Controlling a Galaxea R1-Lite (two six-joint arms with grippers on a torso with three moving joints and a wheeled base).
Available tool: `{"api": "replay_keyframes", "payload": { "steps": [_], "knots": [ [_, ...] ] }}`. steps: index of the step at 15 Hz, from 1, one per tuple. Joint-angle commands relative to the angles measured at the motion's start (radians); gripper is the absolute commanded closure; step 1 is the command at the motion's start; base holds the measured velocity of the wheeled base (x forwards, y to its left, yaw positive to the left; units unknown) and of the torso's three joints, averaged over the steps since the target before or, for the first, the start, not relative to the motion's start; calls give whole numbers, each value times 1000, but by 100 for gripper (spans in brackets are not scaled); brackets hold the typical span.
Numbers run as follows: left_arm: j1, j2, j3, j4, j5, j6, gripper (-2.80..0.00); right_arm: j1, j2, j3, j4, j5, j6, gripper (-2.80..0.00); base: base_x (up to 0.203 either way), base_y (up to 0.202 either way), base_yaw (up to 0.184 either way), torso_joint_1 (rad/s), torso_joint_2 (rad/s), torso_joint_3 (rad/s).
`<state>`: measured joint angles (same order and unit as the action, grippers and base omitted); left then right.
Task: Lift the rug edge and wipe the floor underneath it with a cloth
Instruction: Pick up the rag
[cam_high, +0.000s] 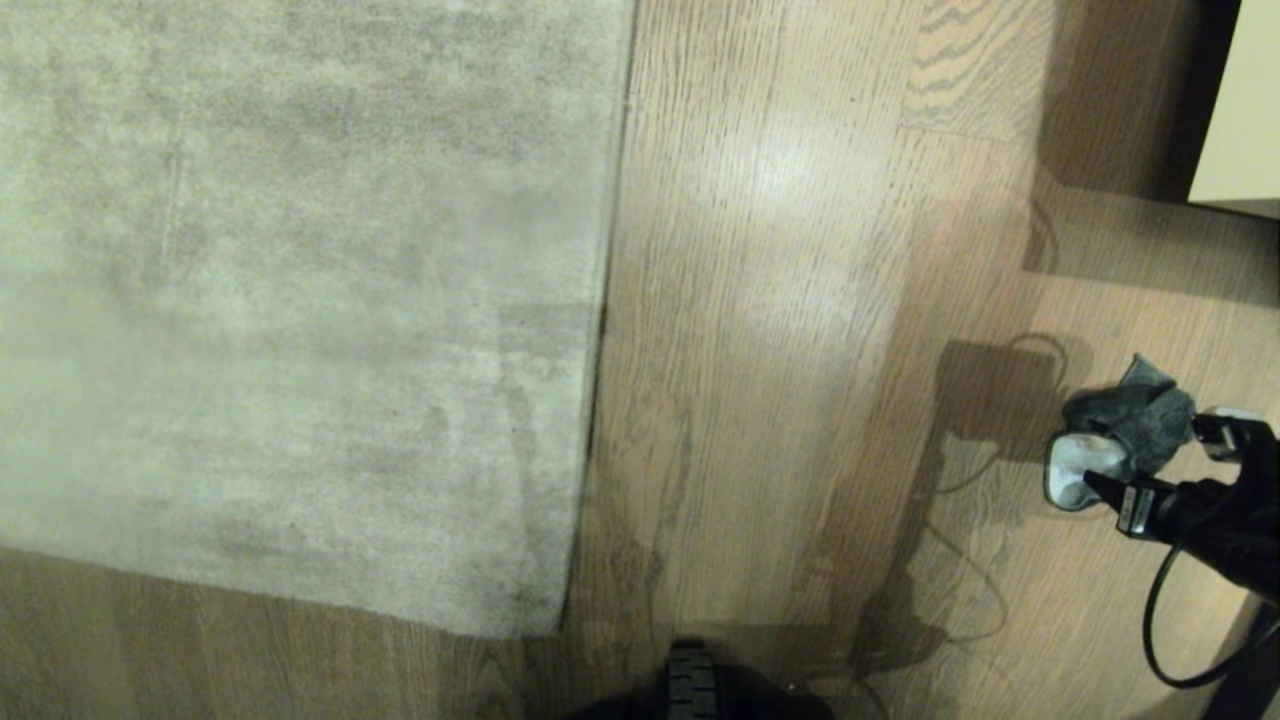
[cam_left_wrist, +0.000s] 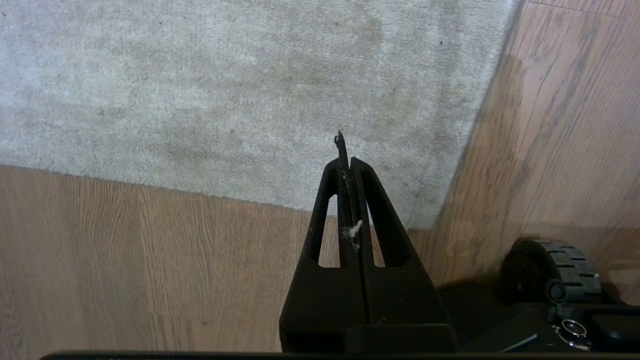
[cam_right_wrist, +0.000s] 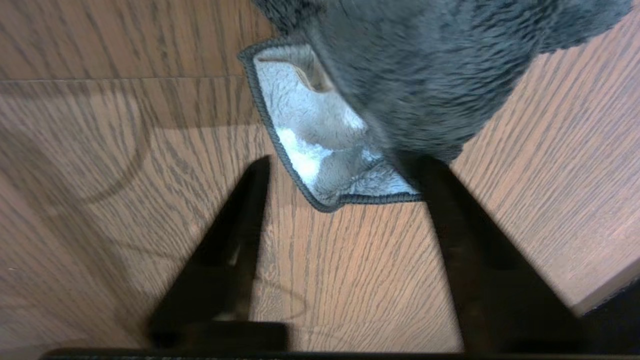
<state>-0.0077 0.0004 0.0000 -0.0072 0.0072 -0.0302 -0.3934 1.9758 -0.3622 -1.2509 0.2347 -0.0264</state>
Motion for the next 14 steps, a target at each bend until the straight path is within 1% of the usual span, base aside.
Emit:
{"api": "replay_keyframes", "payload": {
  "steps": [1,4,7,10,14],
  "knots": [
    [0,1,0,0,0,0,0,1,18,-4,-15,2,-2,0,0,0,0,0,0,0],
    [0,1,0,0,0,0,0,1,23,-3,-16,2,-6,0,0,0,0,0,0,0],
    [0,1,0,0,0,0,0,1,20,11,-88,3,2,0,0,0,0,0,0,0],
    [0,1,0,0,0,0,0,1,-5,40,-130,2,0,0,0,0,0,0,0,0],
    [0,1,0,0,0,0,0,-3,-99,50,-116,2,0,0,0,0,0,0,0,0]
  ]
}}
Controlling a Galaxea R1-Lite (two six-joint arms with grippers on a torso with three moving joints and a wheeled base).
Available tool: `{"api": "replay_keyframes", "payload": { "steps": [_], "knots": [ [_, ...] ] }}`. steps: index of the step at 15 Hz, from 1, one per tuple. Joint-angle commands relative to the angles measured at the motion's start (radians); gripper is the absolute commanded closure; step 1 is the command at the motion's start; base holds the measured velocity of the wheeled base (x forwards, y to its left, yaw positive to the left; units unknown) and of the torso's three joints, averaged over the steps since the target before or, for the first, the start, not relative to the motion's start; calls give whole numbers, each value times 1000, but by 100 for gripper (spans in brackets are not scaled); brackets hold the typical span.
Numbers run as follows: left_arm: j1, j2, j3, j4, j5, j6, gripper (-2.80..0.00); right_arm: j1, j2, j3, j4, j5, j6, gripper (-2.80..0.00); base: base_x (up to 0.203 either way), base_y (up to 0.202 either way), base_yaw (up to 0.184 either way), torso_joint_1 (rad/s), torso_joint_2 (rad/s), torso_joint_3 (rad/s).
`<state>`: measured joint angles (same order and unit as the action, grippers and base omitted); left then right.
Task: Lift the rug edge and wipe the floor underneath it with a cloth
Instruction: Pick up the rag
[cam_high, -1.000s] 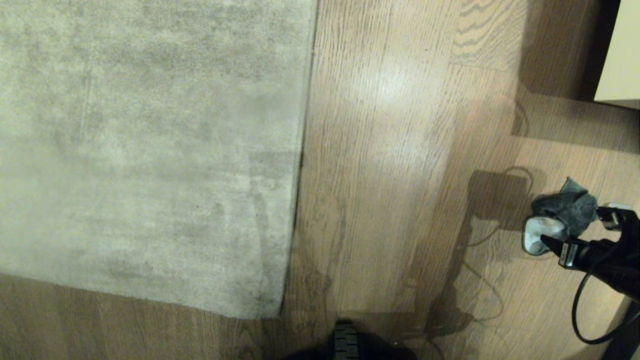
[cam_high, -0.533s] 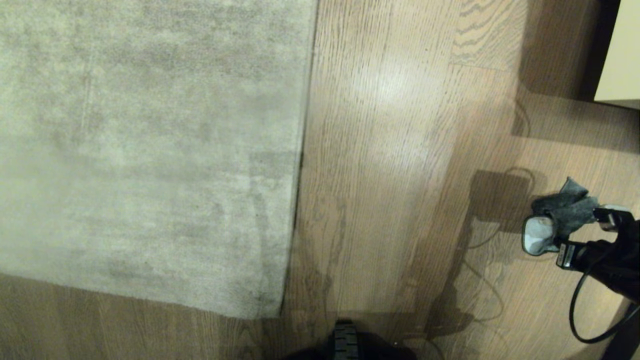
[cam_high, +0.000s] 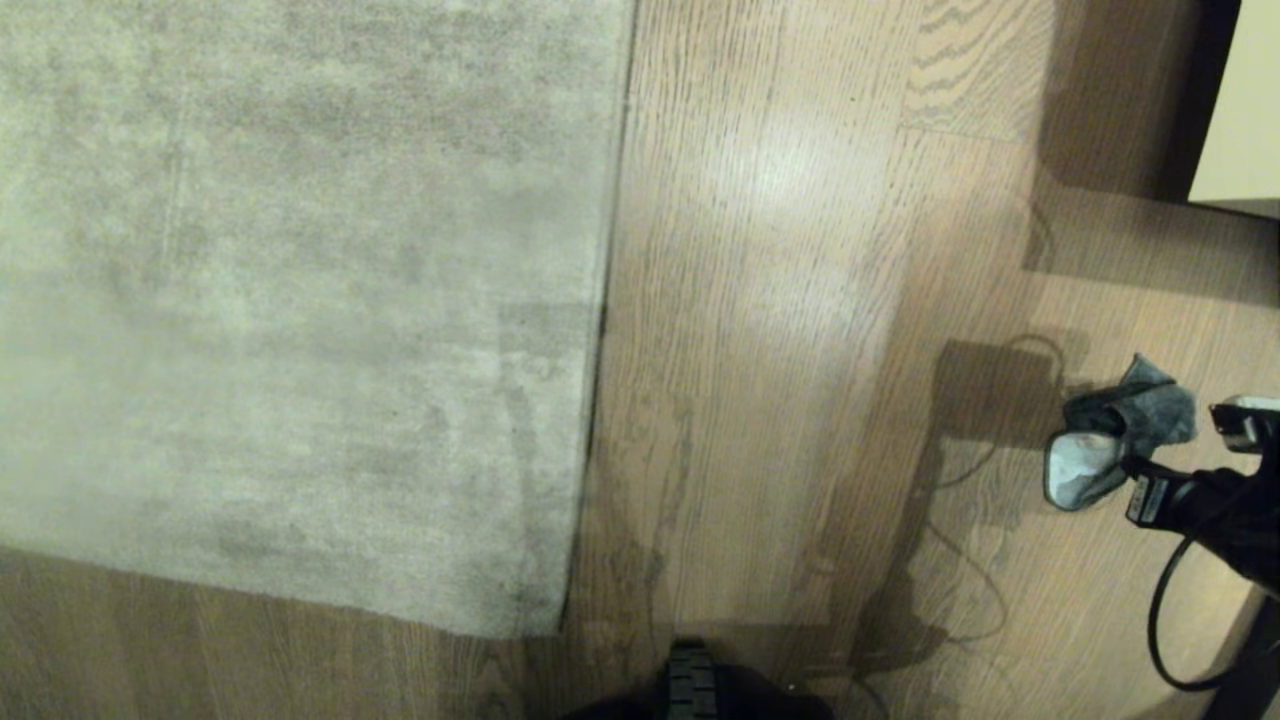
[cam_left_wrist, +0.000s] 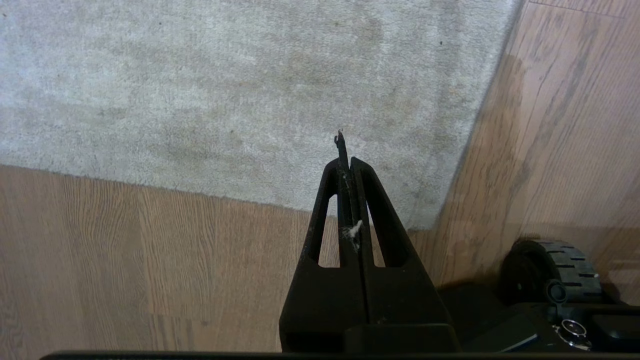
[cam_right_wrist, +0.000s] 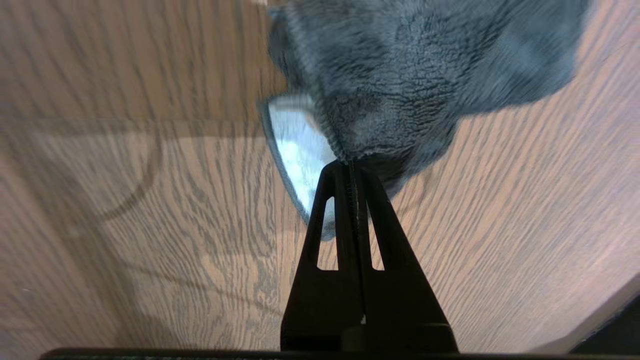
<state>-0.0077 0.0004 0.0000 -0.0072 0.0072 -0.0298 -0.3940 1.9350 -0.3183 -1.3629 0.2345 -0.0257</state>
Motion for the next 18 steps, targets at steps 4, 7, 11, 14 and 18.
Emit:
{"api": "replay_keyframes", "payload": {
  "steps": [4,7,11,14,18],
  "knots": [
    [0,1,0,0,0,-1,0,-19,-191,33,58,2,0,0,0,0,0,0,0,0],
    [0,1,0,0,0,-1,0,-33,-316,39,165,3,1,0,0,0,0,0,0,0],
    [0,1,0,0,0,-1,0,-35,-441,41,299,3,1,0,0,0,0,0,0,0],
    [0,1,0,0,0,-1,0,-35,-478,62,373,3,0,0,0,0,0,0,0,0],
    [0,1,0,0,0,-1,0,-35,-467,73,379,2,0,0,0,0,0,0,0,0]
  ]
}}
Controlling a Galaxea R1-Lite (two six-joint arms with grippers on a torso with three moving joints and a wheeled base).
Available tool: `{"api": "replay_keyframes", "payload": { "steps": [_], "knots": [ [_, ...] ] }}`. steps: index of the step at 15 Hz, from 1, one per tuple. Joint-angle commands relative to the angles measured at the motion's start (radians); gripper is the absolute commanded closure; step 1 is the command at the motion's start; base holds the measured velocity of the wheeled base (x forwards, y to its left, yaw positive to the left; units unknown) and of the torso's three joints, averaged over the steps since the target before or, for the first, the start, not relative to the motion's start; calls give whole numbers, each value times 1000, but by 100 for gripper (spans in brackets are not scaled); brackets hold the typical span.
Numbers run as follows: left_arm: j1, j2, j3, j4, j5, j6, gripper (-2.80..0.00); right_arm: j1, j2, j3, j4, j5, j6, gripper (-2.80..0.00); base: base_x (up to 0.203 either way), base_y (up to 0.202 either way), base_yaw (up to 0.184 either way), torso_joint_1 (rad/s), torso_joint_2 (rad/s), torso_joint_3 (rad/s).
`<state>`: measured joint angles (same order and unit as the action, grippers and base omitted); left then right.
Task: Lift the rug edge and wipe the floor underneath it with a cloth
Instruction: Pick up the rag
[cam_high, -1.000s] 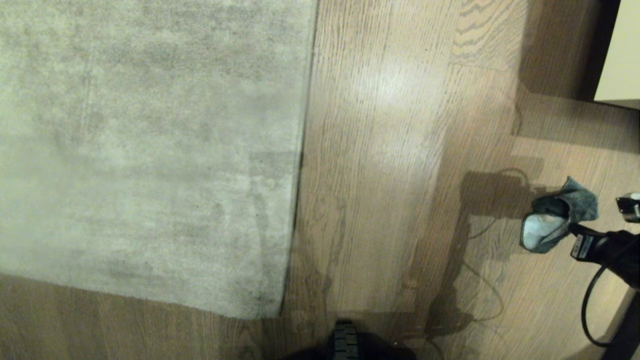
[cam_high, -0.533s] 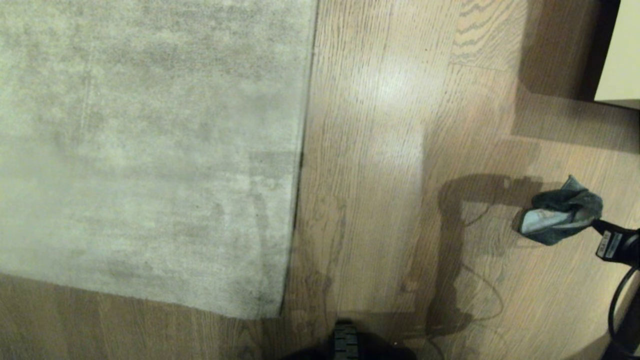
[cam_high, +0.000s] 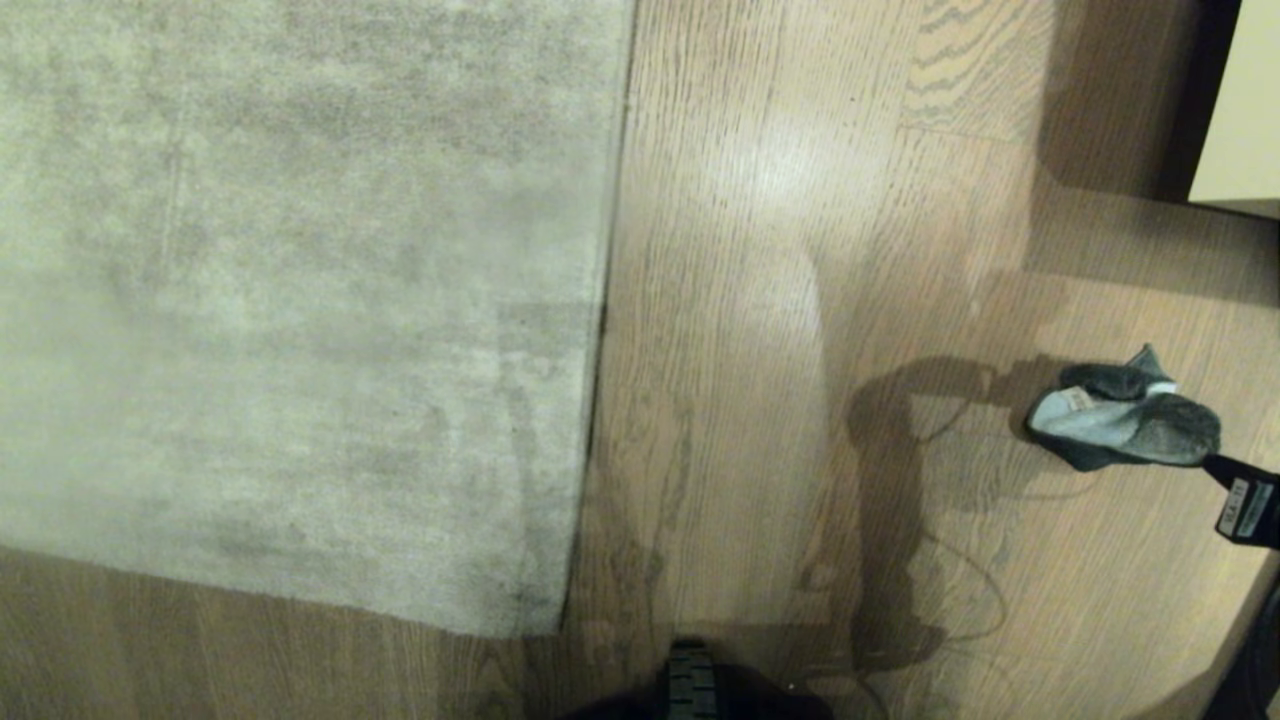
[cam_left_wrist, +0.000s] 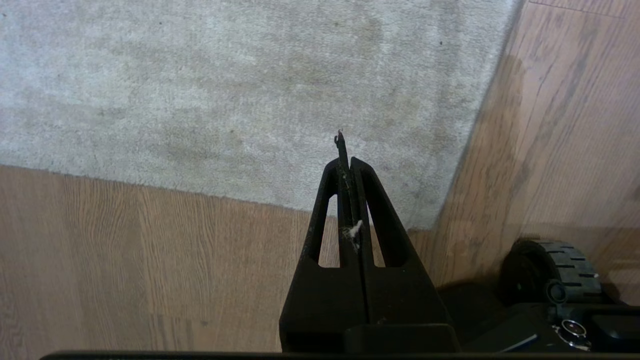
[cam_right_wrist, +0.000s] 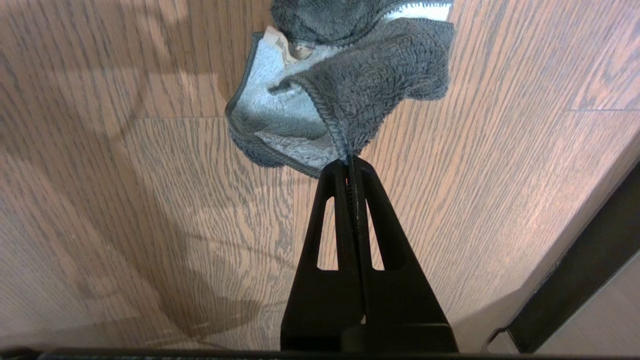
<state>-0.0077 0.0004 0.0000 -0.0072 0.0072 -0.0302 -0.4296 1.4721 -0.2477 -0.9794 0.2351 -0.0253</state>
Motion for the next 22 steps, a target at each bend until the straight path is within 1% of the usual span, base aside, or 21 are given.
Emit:
{"api": "replay_keyframes", "payload": {
  "steps": [1,2,3,8,11,14,17,20,21,22],
  "knots": [
    [0,1,0,0,0,0,0,0,3,2,-5,1,-1,0,0,0,0,0,0,0],
    [0,1,0,0,0,0,0,0,13,1,-7,1,-2,0,0,0,0,0,0,0],
    [0,1,0,0,0,0,0,0,22,1,-7,1,-2,-280,0,0,0,0,0,0],
    [0,1,0,0,0,0,0,2,68,2,-19,10,-5,-280,0,0,0,0,0,0],
    [0,1,0,0,0,0,0,5,112,2,-22,61,-11,-280,0,0,0,0,0,0],
    [0,1,0,0,0,0,0,6,185,2,-42,80,-43,-280,0,0,0,0,0,0],
    [0,1,0,0,0,0,0,8,275,1,-191,108,-52,-280,0,0,0,0,0,0],
    [0,1,0,0,0,0,0,27,384,-8,-368,114,-51,-280,0,0,0,0,0,0],
    [0,1,0,0,0,0,0,38,410,-16,-410,115,-49,-280,0,0,0,0,0,0],
    [0,1,0,0,0,0,0,45,417,-33,-415,115,-48,-280,0,0,0,0,0,0]
  ]
}}
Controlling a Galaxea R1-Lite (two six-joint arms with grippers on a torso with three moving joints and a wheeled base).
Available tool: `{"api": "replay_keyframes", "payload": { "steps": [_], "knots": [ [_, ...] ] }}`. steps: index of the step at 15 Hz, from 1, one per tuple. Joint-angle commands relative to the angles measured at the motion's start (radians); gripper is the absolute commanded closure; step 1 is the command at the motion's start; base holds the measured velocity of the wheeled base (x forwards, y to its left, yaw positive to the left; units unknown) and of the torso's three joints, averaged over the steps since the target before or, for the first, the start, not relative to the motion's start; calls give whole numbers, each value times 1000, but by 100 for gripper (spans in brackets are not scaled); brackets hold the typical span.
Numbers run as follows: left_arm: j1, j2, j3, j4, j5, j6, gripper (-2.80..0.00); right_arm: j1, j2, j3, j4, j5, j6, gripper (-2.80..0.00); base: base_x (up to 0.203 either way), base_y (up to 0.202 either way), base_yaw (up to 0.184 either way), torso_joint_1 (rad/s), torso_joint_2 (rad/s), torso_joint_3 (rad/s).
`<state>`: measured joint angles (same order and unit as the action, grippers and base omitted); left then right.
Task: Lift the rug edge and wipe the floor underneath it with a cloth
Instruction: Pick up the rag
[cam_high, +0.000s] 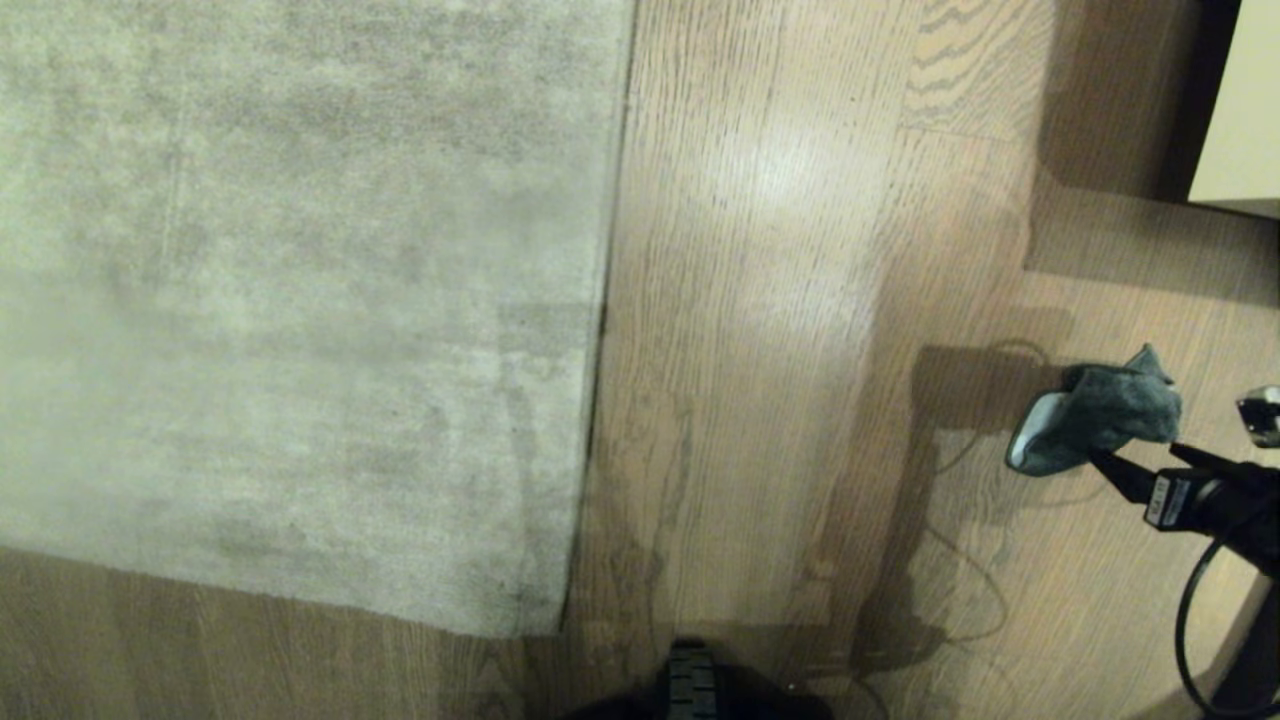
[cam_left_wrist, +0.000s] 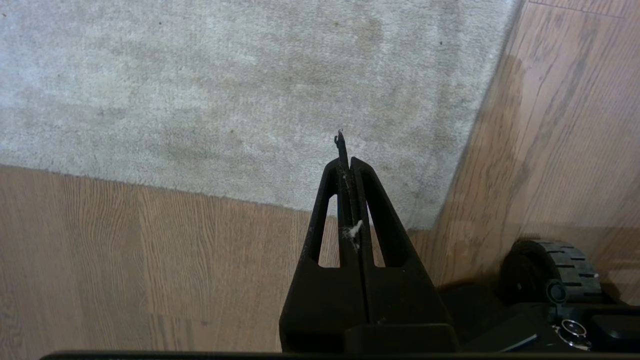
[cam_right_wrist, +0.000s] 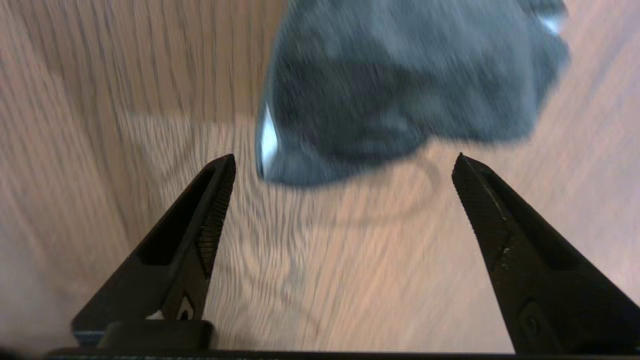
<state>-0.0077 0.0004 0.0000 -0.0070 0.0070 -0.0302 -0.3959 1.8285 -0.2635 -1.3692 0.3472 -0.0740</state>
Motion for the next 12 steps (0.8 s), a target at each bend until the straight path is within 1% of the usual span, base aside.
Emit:
{"api": "replay_keyframes", "payload": {
  "steps": [1,9,12],
  "knots": [
    [0,1,0,-1,1,0,0,14,69,-31,-27,3,1,-280,0,0,0,0,0,0],
    [0,1,0,-1,1,0,0,19,216,-186,-33,3,2,-280,0,0,0,0,0,0],
    [0,1,0,-1,1,0,0,19,235,-196,-33,3,1,-280,0,0,0,0,0,0]
  ]
}}
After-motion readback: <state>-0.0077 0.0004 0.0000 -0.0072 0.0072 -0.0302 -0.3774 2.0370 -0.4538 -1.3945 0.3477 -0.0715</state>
